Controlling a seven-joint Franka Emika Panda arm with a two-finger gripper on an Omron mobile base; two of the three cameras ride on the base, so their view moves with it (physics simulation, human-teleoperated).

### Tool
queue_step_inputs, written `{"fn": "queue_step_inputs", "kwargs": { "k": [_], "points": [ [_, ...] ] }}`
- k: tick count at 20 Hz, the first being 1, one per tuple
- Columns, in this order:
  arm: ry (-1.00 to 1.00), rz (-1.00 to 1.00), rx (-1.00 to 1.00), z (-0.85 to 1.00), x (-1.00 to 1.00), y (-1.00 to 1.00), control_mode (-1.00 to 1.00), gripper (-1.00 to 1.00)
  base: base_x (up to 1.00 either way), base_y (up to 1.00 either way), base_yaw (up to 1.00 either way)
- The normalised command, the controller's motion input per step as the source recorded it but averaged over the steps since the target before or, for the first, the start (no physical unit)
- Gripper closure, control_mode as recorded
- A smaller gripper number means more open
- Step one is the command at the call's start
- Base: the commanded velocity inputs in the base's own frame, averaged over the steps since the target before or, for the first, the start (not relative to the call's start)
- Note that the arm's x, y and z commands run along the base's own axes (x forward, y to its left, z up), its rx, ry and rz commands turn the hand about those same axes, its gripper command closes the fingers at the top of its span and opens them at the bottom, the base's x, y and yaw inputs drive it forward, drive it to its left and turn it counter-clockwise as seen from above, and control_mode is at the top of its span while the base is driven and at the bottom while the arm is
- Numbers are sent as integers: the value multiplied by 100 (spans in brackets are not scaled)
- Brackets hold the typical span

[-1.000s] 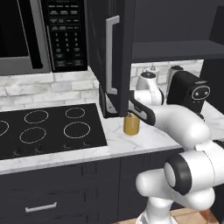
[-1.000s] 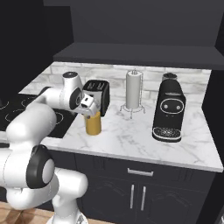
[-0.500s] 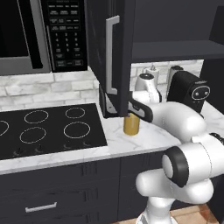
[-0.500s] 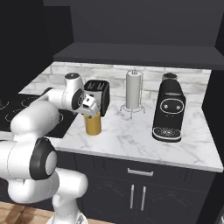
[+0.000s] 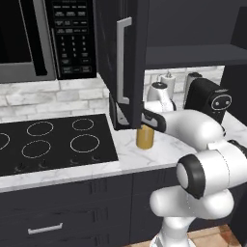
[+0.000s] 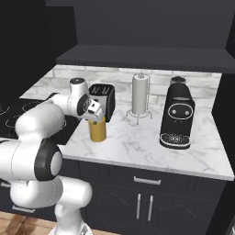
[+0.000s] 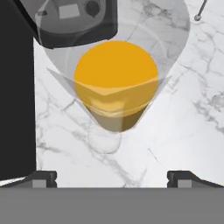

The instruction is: There is a tray on the dining counter. Grab the cup, mug, and pitcher and place them on the tray. The pitcher may be placed next to the tray if it cannot fit the tray.

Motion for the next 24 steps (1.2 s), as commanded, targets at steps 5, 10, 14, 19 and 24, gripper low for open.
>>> {"fn": "queue_step_inputs", "kwargs": {
  "k": [5,10,14,19,24],
  "points": [
    [0,0,0,-7,10,7,-100,-100,0,0,0],
    [0,0,0,-3,9,5,-100,-100,0,0,0],
    [0,0,0,-1,14,0,-100,-100,0,0,0],
    [0,0,0,0,16,0,-100,-100,0,0,0],
    [0,0,0,0,16,0,-100,-100,0,0,0]
  ]
}}
